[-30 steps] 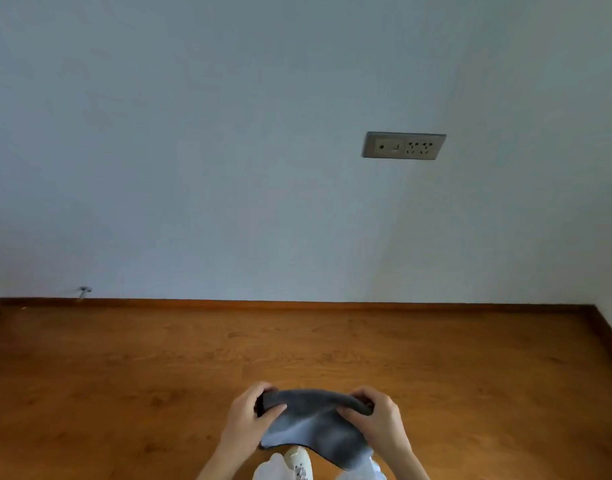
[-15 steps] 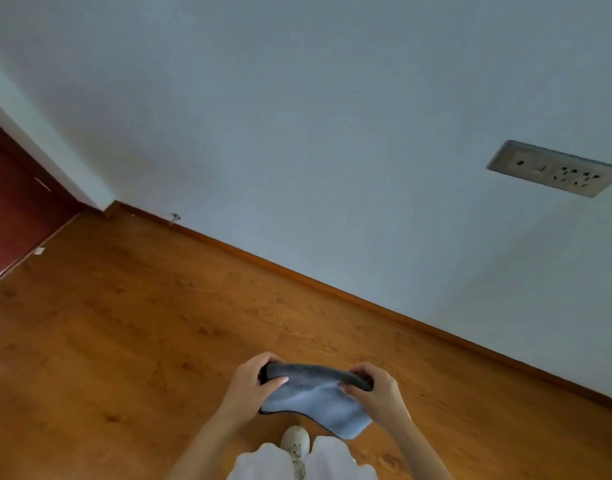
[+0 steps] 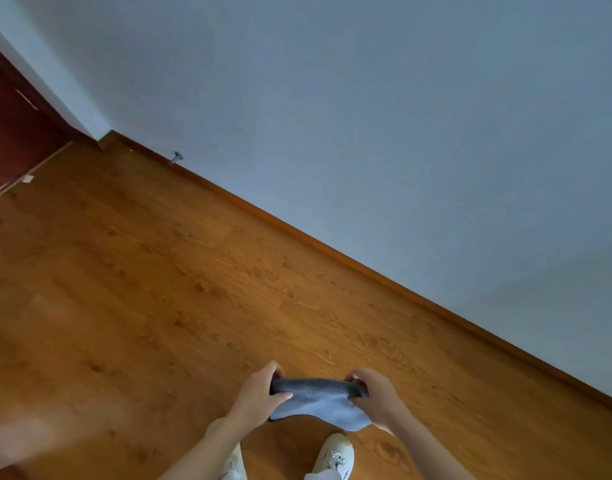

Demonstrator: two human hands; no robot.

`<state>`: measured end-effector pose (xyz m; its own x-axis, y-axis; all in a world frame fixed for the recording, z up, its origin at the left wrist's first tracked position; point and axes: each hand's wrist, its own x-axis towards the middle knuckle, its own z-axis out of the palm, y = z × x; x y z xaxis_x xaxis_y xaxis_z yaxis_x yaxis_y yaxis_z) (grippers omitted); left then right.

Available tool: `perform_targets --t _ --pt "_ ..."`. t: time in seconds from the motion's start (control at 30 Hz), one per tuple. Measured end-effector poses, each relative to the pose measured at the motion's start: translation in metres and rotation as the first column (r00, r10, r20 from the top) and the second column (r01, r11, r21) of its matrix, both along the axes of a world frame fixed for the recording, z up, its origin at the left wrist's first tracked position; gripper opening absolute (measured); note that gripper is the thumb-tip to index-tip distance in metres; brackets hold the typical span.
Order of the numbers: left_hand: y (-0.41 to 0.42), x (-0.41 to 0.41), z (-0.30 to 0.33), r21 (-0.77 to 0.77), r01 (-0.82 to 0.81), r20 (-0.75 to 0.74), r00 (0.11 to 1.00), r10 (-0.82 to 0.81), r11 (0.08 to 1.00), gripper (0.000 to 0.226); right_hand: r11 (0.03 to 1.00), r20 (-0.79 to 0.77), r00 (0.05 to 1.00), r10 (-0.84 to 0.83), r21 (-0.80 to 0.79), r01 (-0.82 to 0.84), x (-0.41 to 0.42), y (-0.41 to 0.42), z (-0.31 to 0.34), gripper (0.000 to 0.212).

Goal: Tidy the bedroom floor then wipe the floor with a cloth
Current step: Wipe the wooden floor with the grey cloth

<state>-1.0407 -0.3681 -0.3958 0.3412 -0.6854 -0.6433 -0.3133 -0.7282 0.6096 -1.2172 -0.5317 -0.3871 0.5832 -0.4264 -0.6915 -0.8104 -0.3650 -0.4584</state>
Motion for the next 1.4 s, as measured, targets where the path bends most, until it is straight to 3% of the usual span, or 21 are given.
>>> perform_targets --t 0.1,0.3,0.43,0.57,0.7,0.83,0.9,0.93,1.0,1.07,1.13,1.23,1.33,1.4 --pt "0.005 0.018 -0.060 0.076 0.085 -0.001 0.996 -0.085 0.993 0.021 1.000 -0.067 0.998 0.017 0.023 -0.016 0.013 0.015 -0.059 0.019" --pt "-0.004 0.038 -0.178 0.073 0.146 0.080 0.985 -0.152 0.987 0.012 0.996 -0.141 0.990 0.009 -0.087 -0.021 0.030 0.031 -0.187 0.030" --pt "-0.015 0.068 -0.247 0.109 0.303 0.100 0.944 -0.314 0.947 0.008 0.951 -0.178 0.961 0.211 -0.189 -0.244 0.059 0.013 -0.261 0.026" --pt "-0.042 0.114 -0.305 0.081 0.335 0.198 0.918 -0.344 0.939 0.009 0.912 -0.144 0.939 0.311 -0.233 -0.338 0.115 -0.025 -0.330 0.028" --pt "-0.069 0.161 -0.368 -0.015 0.311 0.408 0.870 -0.278 0.950 0.019 0.855 0.006 0.957 0.289 -0.452 -0.255 0.168 -0.061 -0.391 0.020" --pt "-0.087 0.190 -0.435 -0.139 0.317 0.624 0.764 -0.165 0.938 0.029 0.752 0.115 0.941 0.319 -0.635 -0.177 0.204 -0.081 -0.449 0.016" --pt "-0.091 0.201 -0.469 -0.098 0.385 0.700 0.682 -0.211 0.918 0.026 0.708 0.067 0.917 0.394 -0.659 -0.256 0.212 -0.086 -0.484 0.017" --pt "-0.092 0.206 -0.486 -0.005 0.468 0.723 0.612 -0.320 0.884 0.027 0.677 -0.034 0.881 0.472 -0.626 -0.387 0.214 -0.087 -0.501 0.018" --pt "-0.091 0.215 -0.520 0.246 0.654 0.667 0.422 -0.614 0.716 0.038 0.600 -0.304 0.703 0.642 -0.372 -0.708 0.214 -0.085 -0.536 0.024" --pt "-0.085 0.222 -0.545 0.406 0.704 0.535 0.334 -0.776 0.583 0.037 0.612 -0.391 0.609 0.690 -0.135 -0.779 0.211 -0.080 -0.562 0.028" --pt "-0.081 0.233 -0.562 0.423 0.659 0.519 0.387 -0.762 0.622 0.031 0.666 -0.298 0.683 0.667 -0.171 -0.726 0.207 -0.085 -0.577 0.025" --pt "-0.082 0.250 -0.570 0.403 0.553 0.582 0.460 -0.671 0.729 0.029 0.819 -0.134 0.853 0.504 -0.240 -0.522 0.201 -0.106 -0.588 0.011" --pt "-0.102 0.253 -0.566 0.244 0.347 0.658 0.627 -0.418 0.905 0.017 0.888 -0.168 0.919 0.358 -0.242 -0.390 0.204 -0.124 -0.584 0.010" --pt "-0.116 0.241 -0.564 0.197 0.298 0.613 0.706 -0.355 0.934 0.016 0.905 -0.212 0.933 0.290 -0.256 -0.339 0.212 -0.129 -0.581 0.011"
